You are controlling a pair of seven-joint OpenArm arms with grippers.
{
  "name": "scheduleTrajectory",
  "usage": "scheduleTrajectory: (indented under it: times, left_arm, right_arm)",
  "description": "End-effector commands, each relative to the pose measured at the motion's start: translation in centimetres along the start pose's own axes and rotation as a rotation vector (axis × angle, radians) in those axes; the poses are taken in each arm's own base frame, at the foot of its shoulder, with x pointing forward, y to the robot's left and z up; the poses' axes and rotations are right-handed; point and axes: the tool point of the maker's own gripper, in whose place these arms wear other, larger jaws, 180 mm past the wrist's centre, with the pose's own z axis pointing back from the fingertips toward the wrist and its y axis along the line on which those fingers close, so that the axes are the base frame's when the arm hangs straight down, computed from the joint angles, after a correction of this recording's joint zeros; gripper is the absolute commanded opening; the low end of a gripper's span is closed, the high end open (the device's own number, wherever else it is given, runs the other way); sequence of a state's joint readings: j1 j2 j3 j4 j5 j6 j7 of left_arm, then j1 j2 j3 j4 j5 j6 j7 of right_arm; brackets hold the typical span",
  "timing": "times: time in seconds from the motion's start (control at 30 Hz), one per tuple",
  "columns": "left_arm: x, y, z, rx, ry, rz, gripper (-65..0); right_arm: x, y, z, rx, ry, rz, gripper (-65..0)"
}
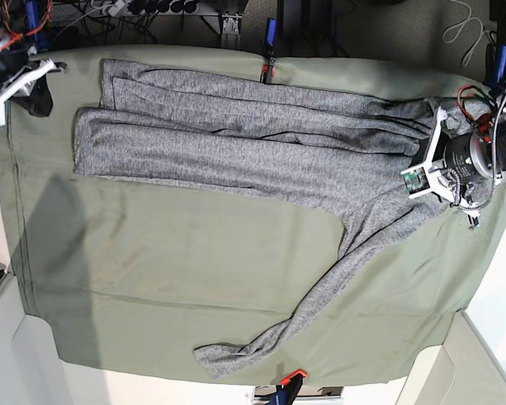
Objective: Fold the T-shirt properly
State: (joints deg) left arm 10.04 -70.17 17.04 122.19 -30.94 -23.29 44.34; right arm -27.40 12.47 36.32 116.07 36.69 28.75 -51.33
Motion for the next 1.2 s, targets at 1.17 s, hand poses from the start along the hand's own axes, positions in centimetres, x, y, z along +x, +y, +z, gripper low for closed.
scheduleTrajectory:
  times: [1.17]
  left_arm:
    - [-21.1,-36.2,-14.3,-0.467,0.686,0.839,-59.2]
  right_arm:
    - [-33.4,5.3,-2.0,0.18,1.015,-0.003,-65.0]
